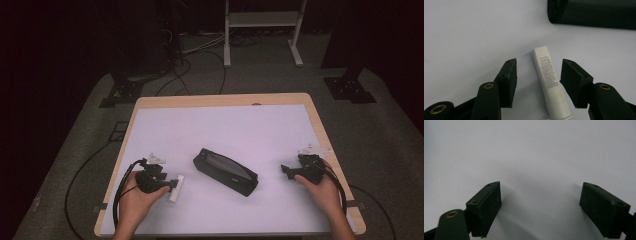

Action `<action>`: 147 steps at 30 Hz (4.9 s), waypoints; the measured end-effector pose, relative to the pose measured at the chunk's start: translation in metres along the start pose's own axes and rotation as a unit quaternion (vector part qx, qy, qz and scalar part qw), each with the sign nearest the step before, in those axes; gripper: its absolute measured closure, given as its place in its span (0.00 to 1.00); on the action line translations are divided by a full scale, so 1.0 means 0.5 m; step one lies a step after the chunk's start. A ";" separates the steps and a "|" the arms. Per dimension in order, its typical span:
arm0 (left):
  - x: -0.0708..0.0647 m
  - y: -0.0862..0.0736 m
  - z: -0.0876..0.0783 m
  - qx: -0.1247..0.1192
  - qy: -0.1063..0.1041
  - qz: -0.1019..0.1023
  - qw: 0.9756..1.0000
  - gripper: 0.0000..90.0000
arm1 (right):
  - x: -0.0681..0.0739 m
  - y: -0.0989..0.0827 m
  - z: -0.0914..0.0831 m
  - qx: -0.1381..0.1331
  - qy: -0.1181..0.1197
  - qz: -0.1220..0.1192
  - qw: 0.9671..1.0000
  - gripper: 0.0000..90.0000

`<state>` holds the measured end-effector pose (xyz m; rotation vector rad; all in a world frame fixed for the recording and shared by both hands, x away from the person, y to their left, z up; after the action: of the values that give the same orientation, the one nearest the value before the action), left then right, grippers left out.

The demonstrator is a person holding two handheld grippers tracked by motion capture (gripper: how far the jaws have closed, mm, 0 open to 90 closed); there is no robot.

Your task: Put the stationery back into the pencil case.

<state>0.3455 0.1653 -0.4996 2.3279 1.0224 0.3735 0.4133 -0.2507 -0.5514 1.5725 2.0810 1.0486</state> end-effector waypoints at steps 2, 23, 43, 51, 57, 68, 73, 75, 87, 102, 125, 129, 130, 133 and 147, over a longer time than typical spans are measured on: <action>-0.003 0.004 0.003 0.004 -0.001 -0.006 1.000 0.54 | 0.000 0.000 0.000 0.000 0.000 0.000 1.000 0.18; -0.010 0.034 0.045 0.061 -0.006 -0.013 0.998 0.63 | 0.000 0.000 0.000 0.000 0.000 0.001 1.000 0.18; -0.014 0.014 0.093 0.104 -0.009 -0.008 0.994 0.66 | 0.000 0.000 0.000 0.000 0.000 -0.001 1.000 0.18; -0.009 0.012 0.093 0.114 -0.002 -0.004 0.994 0.73 | 0.000 0.000 0.000 -0.001 0.000 -0.001 1.000 0.18; -0.007 0.011 0.094 0.114 0.003 0.001 0.994 0.78 | 0.000 0.000 0.000 -0.001 0.000 -0.001 1.000 0.18; -0.005 0.009 0.090 0.101 -0.011 0.006 0.995 0.79 | 0.000 0.000 0.000 0.000 0.000 -0.001 1.000 0.18; -0.005 0.008 0.086 0.089 -0.028 0.003 0.996 0.79 | 0.000 0.000 0.000 0.000 0.000 -0.001 1.000 0.18; -0.003 0.009 0.082 0.084 -0.029 0.005 0.996 0.79 | 0.000 0.000 0.000 -0.001 0.000 -0.001 1.000 0.18; 0.003 0.033 0.056 0.019 -0.051 0.008 0.998 0.79 | 0.000 0.000 0.000 -0.001 0.000 -0.001 1.000 0.18; -0.007 0.081 0.012 -0.081 -0.083 0.022 0.993 0.79 | 0.000 0.000 0.000 -0.001 0.000 -0.001 1.000 0.18; -0.026 0.160 -0.042 -0.206 -0.117 0.063 0.969 0.79 | 0.000 0.000 0.000 0.000 0.000 -0.001 1.000 0.18; -0.027 0.166 -0.046 -0.219 -0.121 0.067 0.966 0.79 | 0.000 0.000 0.000 0.000 0.000 -0.001 1.000 0.18; -0.027 0.168 -0.047 -0.222 -0.122 0.068 0.965 0.79 | 0.000 0.000 0.000 0.000 0.000 -0.001 1.000 0.18; -0.027 0.176 -0.049 -0.232 -0.125 0.071 0.962 0.79 | 0.000 0.000 0.000 0.000 0.000 -0.001 1.000 0.18; -0.040 0.220 -0.048 -0.278 -0.151 0.088 0.945 0.79 | 0.000 0.000 0.000 0.000 0.000 -0.001 1.000 0.18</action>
<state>0.3854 0.0993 -0.4151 1.8845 0.4783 0.3115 0.4134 -0.2508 -0.5514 1.5701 2.0811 1.0481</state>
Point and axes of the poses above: each handheld gripper's, and its own axes: z roughly forward along the jaws, y roughly out of its top, x roughly to its left, the point moved 10 cm from there along z, roughly forward along the jaws, and after that the axes turned 12 degrees about z, right-handed, at the moved point
